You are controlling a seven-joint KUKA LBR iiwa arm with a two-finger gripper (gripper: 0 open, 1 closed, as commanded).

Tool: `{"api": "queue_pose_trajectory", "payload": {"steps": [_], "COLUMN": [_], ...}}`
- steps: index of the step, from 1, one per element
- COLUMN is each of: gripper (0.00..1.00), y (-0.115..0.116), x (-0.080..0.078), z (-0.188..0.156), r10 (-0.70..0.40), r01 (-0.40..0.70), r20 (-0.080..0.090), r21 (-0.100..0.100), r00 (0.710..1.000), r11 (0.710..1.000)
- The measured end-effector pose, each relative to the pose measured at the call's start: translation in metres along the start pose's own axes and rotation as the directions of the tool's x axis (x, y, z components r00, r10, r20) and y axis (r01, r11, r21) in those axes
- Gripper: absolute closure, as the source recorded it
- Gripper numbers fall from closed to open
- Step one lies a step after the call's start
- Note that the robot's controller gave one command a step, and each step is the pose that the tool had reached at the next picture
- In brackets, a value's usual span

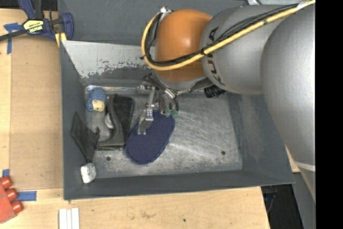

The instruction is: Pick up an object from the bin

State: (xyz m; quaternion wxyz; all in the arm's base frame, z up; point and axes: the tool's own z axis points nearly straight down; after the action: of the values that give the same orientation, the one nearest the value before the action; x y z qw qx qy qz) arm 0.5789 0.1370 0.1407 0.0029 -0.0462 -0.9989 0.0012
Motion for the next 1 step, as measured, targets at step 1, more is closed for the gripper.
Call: {"api": "queue_pose_trajectory", "payload": {"steps": [1], "gripper": [0.00], "y": [-0.0663], "x": [0.0142], "z": [0.0583], "r10": [0.057], "r01": [-0.057], "r20": [0.008], "r21": [-0.007], "r00": [0.998], "r11": [0.998]}}
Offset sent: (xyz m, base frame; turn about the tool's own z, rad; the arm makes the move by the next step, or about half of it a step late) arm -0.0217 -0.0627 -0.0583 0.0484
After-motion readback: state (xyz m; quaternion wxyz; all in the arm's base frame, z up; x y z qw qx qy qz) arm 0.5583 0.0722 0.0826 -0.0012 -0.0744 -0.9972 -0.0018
